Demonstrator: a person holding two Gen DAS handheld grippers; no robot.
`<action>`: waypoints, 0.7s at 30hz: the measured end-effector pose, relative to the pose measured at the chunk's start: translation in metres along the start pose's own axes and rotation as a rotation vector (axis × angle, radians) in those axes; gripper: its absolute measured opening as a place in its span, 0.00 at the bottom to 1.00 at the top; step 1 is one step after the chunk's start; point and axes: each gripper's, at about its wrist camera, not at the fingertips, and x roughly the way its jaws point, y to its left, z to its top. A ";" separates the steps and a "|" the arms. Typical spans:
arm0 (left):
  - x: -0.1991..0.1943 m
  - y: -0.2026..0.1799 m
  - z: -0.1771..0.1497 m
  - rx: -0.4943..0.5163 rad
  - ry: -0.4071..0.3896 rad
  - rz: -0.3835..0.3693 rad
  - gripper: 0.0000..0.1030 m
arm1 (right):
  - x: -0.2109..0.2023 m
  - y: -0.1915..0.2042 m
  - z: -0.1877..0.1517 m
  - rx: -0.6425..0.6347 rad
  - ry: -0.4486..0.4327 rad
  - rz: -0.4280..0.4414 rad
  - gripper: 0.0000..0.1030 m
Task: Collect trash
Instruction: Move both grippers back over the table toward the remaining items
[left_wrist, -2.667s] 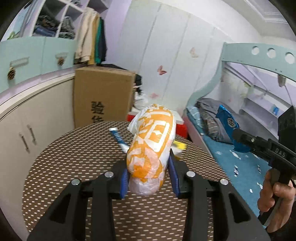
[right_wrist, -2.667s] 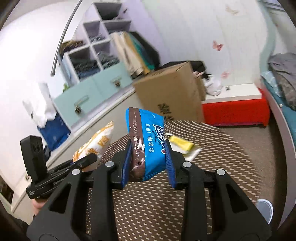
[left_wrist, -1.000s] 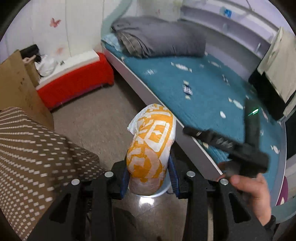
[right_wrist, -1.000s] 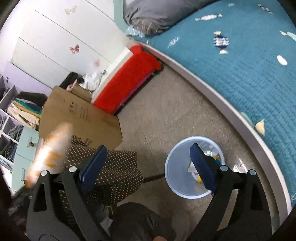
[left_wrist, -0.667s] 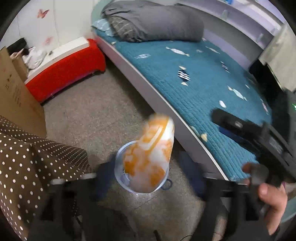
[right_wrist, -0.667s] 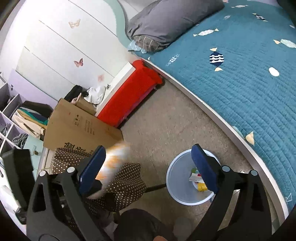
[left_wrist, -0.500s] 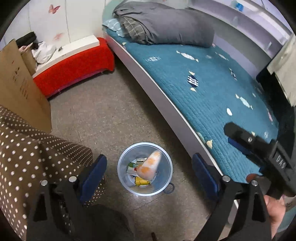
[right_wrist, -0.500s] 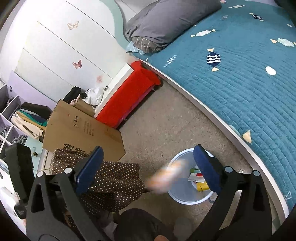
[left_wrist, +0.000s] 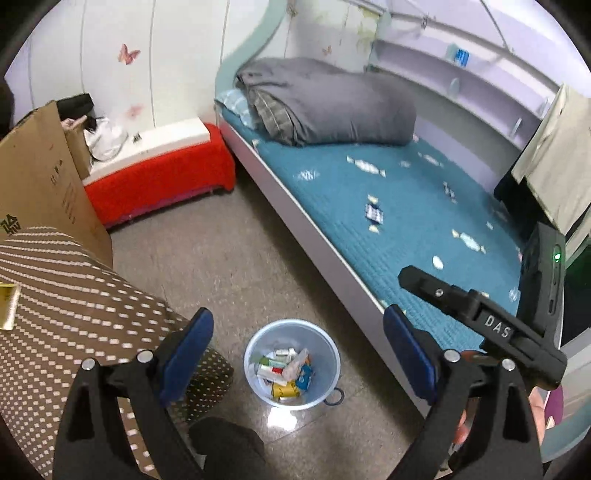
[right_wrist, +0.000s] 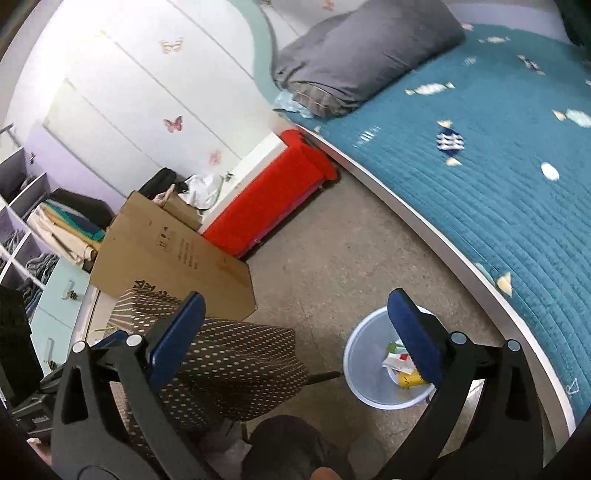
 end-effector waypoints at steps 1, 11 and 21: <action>-0.006 0.002 0.001 0.001 -0.014 0.004 0.89 | -0.002 0.006 0.001 -0.012 -0.003 0.003 0.94; -0.078 0.042 -0.001 -0.038 -0.160 0.069 0.90 | -0.017 0.080 0.001 -0.134 -0.031 0.054 0.94; -0.139 0.099 -0.015 -0.112 -0.270 0.129 0.91 | -0.026 0.164 -0.008 -0.288 -0.064 0.133 0.94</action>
